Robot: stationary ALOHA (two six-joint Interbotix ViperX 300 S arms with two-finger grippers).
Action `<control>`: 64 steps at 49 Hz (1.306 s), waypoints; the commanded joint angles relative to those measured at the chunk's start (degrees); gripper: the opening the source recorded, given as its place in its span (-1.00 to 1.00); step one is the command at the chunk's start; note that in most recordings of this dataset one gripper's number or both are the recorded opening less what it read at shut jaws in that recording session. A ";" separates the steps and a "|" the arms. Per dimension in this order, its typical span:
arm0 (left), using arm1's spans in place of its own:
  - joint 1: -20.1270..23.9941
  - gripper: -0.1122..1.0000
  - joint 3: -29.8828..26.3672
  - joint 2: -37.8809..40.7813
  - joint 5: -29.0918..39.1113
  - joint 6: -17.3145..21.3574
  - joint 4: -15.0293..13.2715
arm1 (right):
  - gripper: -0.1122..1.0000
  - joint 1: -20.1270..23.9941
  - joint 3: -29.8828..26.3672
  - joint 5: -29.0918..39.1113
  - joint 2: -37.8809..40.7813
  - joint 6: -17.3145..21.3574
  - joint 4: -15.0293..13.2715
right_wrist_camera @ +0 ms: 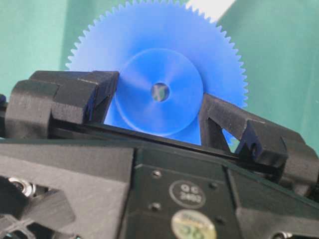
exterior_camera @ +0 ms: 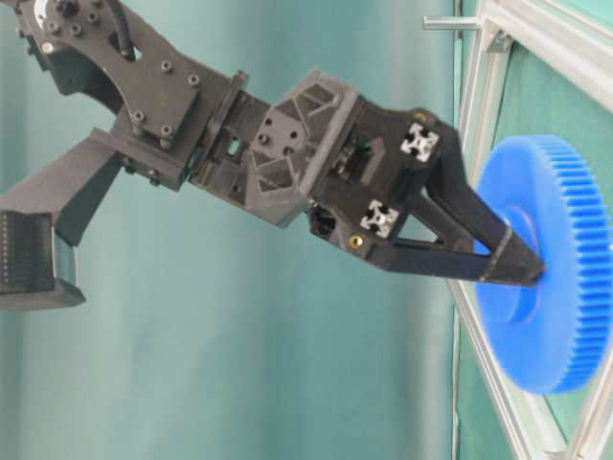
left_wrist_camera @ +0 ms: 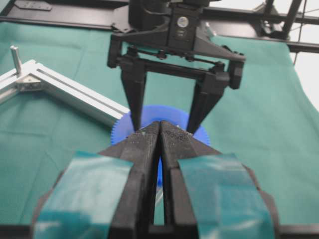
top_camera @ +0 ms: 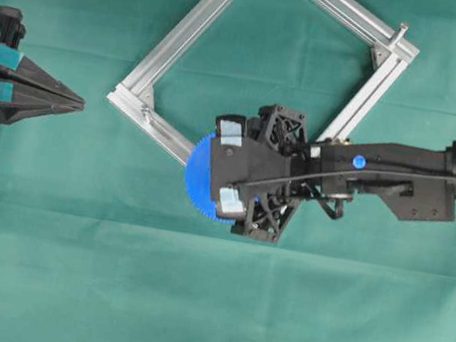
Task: Find the location of the shaft and insert the gear.
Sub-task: 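Align the gear's center hole over the shaft and lower it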
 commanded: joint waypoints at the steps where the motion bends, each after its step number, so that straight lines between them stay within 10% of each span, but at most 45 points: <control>1: 0.09 -0.77 -1.58 0.26 -0.26 -0.09 0.00 | 0.46 0.97 0.53 -0.26 -0.62 0.18 0.79; 64: 0.09 -0.77 -1.49 0.09 0.09 -0.09 -0.09 | 0.46 1.67 3.96 -1.93 -1.76 3.16 0.88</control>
